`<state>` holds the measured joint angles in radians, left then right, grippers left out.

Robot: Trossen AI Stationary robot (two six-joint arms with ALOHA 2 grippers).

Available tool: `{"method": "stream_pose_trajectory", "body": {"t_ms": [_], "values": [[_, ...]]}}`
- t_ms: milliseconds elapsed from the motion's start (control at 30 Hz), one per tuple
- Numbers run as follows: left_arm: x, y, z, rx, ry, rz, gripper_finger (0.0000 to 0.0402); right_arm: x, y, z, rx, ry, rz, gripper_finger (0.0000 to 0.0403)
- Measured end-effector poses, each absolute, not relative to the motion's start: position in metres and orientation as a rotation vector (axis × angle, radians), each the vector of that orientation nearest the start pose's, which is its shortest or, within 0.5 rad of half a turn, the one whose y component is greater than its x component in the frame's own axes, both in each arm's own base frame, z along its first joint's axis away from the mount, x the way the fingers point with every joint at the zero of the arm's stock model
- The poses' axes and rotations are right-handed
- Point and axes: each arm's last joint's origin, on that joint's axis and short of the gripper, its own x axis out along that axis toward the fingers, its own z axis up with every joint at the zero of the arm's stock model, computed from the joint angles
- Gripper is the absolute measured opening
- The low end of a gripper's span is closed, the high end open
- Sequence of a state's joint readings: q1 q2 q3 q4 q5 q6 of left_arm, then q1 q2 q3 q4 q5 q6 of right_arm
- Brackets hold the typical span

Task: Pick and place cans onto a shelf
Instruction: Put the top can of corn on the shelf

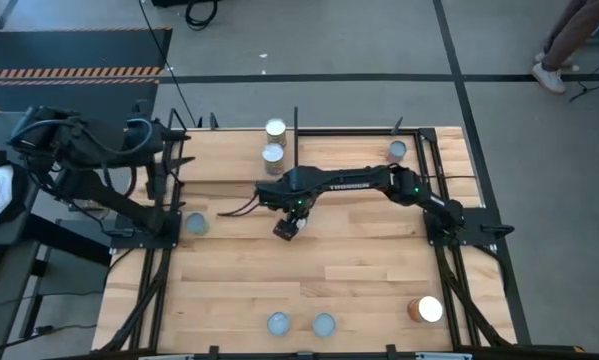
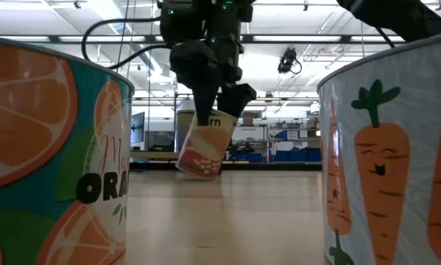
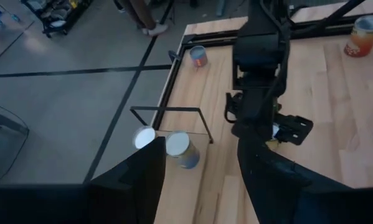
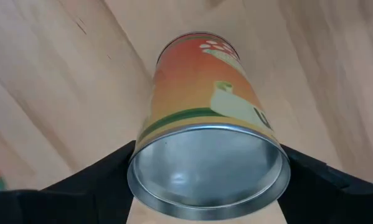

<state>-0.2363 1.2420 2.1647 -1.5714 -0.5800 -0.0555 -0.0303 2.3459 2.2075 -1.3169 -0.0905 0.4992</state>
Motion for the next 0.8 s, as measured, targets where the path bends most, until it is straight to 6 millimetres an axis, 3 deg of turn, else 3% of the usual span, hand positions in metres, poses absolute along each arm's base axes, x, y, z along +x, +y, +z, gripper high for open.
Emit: {"method": "stream_pose_trajectory", "body": {"t_ms": [233,367,467,633,800], "values": [[0.104,-0.009,0.53,0.2,0.576,0.348,0.0205,0.474,-0.008,0.22,0.454,1.376,-0.289,0.039],[0.104,-0.009,0.53,0.188,0.575,0.351,0.0205,0.473,-0.008,0.221,0.44,1.381,-0.277,0.0386],[0.104,-0.009,0.53,0.164,0.571,0.355,0.0205,0.468,-0.004,0.233,0.366,1.374,-0.251,0.038],[0.104,-0.009,0.53,0.11,0.564,0.355,0.0205,0.451,0.0,0.26,0.122,1.369,-0.202,0.0377],[0.105,-0.01,0.529,-0.001,0.556,0.357,0.0205,0.433,-0.003,0.261,-0.075,1.405,-0.165,0.0376]]}}
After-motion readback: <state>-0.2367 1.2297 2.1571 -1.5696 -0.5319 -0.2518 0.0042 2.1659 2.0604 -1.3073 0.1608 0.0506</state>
